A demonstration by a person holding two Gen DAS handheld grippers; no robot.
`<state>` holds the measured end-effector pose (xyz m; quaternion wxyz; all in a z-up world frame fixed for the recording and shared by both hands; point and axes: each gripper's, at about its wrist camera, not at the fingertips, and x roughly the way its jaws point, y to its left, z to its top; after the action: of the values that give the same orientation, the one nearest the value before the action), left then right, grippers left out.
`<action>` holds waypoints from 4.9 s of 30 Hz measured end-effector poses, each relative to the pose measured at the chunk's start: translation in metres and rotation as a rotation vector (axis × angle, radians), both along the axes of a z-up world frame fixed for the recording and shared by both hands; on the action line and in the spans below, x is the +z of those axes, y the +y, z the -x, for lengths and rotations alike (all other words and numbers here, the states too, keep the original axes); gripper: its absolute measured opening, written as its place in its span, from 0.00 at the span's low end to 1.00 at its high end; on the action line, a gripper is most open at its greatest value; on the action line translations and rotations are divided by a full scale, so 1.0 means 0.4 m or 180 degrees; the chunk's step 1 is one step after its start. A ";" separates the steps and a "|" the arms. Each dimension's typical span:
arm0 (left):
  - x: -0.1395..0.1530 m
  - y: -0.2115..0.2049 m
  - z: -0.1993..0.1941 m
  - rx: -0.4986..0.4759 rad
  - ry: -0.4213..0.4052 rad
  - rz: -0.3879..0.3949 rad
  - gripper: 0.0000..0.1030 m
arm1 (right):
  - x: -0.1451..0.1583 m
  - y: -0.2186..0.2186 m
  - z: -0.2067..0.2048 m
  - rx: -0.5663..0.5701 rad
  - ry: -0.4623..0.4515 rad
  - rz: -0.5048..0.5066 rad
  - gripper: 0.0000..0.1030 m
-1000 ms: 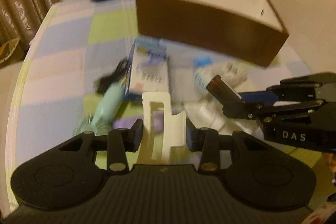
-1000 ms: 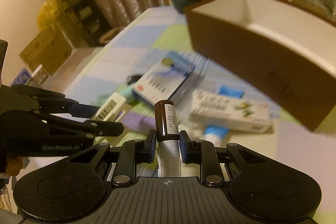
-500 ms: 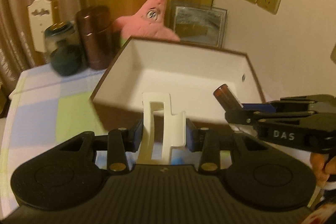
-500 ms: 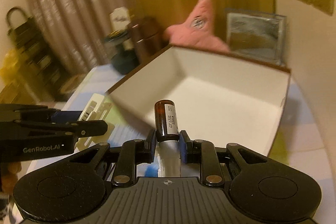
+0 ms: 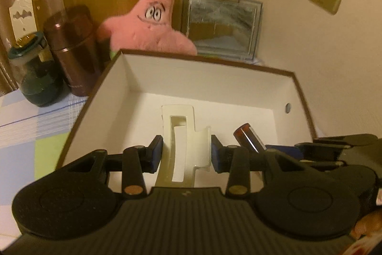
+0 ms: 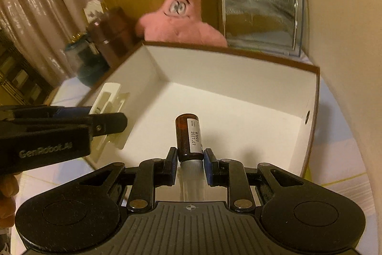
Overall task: Organize rigid objects
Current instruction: 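Carry the clip and dropper bottle into the brown box with both tools, then open both grippers to release the clip and bottle inside the box, then move the left tool to the mint fan while the right tool approaches the white pill bottle, then close the left gripper on the fan head while the right gripper grasps the pill bottle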
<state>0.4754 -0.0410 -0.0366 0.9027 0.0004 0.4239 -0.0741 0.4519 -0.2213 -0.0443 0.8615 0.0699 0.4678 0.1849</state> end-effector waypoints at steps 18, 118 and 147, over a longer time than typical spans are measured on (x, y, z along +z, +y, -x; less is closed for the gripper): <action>-0.140 -0.003 -0.104 -0.0005 0.0516 -0.0148 0.44 | -0.093 0.017 -0.086 0.0000 0.0394 0.0118 0.23; -0.243 0.422 0.620 0.0235 0.0602 -0.0507 0.60 | -0.174 0.287 0.498 0.1169 0.0234 0.0404 0.36; -0.256 0.394 0.642 0.0246 0.0735 -0.0688 0.60 | -0.179 0.284 0.511 0.1143 0.0239 0.0417 0.27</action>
<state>0.2187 0.1168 -0.1392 0.8448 0.0727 0.5301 0.0072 0.2476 -0.1077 -0.1160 0.7993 -0.0641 0.5156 0.3020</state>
